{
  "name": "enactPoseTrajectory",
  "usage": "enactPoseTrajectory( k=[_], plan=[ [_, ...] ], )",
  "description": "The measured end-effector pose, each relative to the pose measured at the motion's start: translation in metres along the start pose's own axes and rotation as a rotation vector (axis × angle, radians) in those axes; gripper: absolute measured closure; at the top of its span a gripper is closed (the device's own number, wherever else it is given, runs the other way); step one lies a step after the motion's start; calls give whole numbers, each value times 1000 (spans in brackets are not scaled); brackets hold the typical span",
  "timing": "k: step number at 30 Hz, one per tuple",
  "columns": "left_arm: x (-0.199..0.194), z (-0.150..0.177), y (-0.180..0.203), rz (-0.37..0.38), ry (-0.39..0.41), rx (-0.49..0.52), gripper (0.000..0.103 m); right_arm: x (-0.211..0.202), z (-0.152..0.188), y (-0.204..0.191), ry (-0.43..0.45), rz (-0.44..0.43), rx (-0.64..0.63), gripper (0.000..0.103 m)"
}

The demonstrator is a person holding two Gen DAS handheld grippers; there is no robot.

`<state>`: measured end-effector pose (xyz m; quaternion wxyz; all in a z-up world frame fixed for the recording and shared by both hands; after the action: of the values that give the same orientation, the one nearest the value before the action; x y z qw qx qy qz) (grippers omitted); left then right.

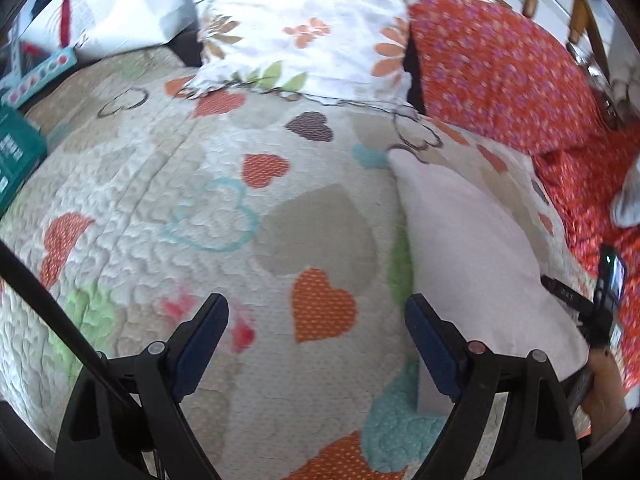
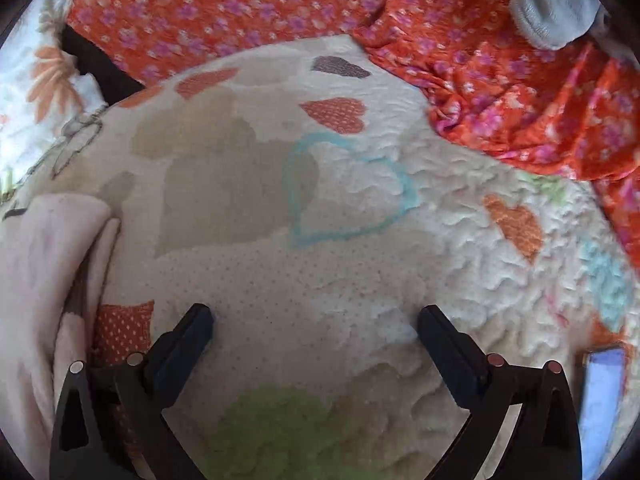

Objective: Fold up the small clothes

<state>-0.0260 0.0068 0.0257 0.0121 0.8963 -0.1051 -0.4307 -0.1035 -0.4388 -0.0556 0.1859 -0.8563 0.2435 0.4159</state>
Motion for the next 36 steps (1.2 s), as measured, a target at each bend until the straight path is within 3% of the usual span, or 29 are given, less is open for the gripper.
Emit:
enactPoseTrajectory(
  k=[7, 11, 15, 19, 22, 25, 29, 36],
  plan=[
    [-12, -3, -6, -4, 34, -19, 14, -7, 2, 0, 24, -5, 2, 0],
    [-25, -8, 0, -75, 123, 21, 14, -5, 1, -2, 24, -5, 2, 0],
    [-53, -13, 3, -149, 261, 22, 11, -5, 1, -2, 24, -5, 2, 0],
    [-95, -15, -1, -232, 454, 13, 0, -5, 1, -2, 24, -4, 2, 0],
    [-117, -17, -4, -273, 550, 21, 0, -5, 1, -2, 24, -4, 1, 0],
    [-124, -16, -7, -287, 551, 37, 0, -5, 1, -2, 24, -4, 1, 0],
    [-120, -14, -5, -207, 495, 56, 0, -5, 1, -2, 23, -4, 1, 0],
    [-120, -5, -1, -225, 488, 100, 0, -5, 1, -2, 23, -4, 1, 0]
  ],
)
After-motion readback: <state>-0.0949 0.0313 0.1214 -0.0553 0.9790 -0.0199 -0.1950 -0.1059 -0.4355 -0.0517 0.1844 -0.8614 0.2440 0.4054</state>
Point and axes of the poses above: each gripper's, at about its wrist camera, not at the fingertips, and x roughly the way its jaws point, y to its right, z to its underside, the point moved 4 cm from there along x, roughly the way its jaws point, and after that the axes turned 5 degrees about -z, right-handed, at the moved point
